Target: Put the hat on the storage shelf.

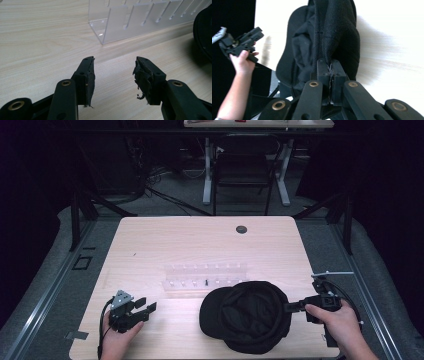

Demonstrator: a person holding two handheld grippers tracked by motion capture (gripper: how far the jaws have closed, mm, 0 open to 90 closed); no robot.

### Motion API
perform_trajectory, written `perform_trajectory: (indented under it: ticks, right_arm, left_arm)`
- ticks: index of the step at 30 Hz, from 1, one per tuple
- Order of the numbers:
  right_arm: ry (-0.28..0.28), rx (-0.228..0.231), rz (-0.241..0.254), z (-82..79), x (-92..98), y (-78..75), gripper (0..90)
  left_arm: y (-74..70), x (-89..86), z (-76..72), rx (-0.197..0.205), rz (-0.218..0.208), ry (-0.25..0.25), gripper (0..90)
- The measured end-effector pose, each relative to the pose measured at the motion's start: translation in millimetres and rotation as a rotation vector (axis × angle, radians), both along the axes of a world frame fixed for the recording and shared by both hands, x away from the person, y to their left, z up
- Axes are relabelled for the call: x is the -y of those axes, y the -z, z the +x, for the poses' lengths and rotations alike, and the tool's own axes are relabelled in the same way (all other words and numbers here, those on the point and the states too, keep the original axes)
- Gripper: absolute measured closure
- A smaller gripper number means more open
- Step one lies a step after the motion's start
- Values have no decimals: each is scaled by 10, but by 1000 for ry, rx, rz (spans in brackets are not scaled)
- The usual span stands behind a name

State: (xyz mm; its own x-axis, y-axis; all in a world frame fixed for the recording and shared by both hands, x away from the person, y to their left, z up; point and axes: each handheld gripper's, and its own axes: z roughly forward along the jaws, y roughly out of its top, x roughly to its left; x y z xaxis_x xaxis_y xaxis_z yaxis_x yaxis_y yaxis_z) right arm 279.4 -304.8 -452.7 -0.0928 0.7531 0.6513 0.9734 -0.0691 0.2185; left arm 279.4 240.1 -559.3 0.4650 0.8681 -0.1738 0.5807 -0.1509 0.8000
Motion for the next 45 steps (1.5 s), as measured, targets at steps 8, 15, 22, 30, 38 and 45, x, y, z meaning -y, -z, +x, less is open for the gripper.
perform_trajectory:
  ticks: [8, 15, 22, 30, 38, 45]
  right_arm:
    - [-9, 15, 94, 40, -59, -139, 885]
    - [-26, 29, 137, 65, -132, -232, 885]
    - [-50, 52, 176, 103, -256, -378, 886]
    - [-66, 68, 199, 130, -342, -464, 886]
    - [-74, 97, 244, 158, -421, -592, 886]
    - [-75, 115, 269, 154, -469, -683, 886]
  left_arm:
    - [2, -1, 1, -1, 0, -1, 505]
    - [7, 1, 4, 2, -2, -3, 505]
    - [5, 0, 4, 3, -2, -3, 505]
    - [1, -6, 3, 4, -1, -4, 506]
    - [2, -5, 6, 6, -1, -4, 506]
    - [-3, -9, 3, 4, -4, -4, 507]
